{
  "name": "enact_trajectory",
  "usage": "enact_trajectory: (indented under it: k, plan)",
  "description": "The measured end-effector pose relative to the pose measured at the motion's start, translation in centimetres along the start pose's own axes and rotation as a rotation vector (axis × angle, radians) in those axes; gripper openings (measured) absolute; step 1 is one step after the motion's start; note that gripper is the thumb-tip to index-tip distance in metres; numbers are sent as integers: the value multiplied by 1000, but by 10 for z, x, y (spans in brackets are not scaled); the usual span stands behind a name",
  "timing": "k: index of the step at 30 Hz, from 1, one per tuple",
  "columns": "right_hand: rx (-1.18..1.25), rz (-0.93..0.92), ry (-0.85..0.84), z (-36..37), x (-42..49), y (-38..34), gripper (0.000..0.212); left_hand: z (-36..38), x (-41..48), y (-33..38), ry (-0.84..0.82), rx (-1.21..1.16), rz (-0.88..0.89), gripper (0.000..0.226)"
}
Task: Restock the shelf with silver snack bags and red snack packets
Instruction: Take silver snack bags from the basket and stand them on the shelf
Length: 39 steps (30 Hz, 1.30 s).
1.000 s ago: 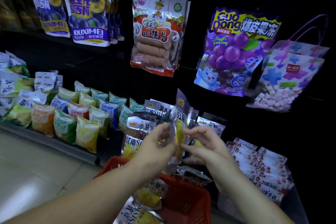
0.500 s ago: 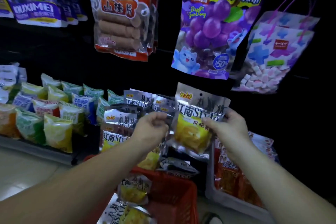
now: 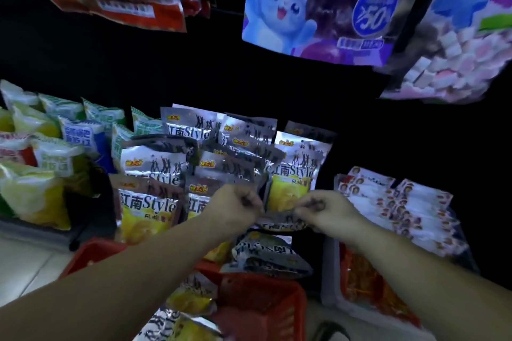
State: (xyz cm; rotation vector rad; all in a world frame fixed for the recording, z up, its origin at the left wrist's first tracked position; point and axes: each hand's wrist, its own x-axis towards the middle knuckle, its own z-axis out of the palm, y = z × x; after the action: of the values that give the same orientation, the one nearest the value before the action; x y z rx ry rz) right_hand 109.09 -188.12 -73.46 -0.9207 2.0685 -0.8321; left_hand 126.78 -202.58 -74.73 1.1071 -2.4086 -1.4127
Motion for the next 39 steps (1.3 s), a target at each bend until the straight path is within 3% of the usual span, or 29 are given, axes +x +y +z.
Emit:
enact_trajectory:
  k: [6,9,12,13,15,17,21,30,39]
  plan:
    - [0,94,-206,6,-13,-15,20,-5,2,3,3,152,11,19]
    - [-54,86,-18,2,-3,-20,28,-11,3,10,7,204,67,24]
    - [-109,15,308,-5,30,-12,5,-12,11,20,-27,204,140,19]
    - [-168,13,346,-8,41,-12,11,-12,15,22,-65,198,158,20]
    - [-274,49,342,-10,60,-11,41,-10,22,20,-158,202,189,22]
    - [-185,103,353,-8,79,-10,56,-9,29,15,-183,201,214,23]
    - [115,271,387,4,111,4,40,-5,45,4,-85,65,166,19]
    - [217,351,451,24,112,27,38,5,55,-7,-108,-69,115,15]
    - [174,65,661,-15,64,-17,35,-17,34,11,-48,-1,130,22]
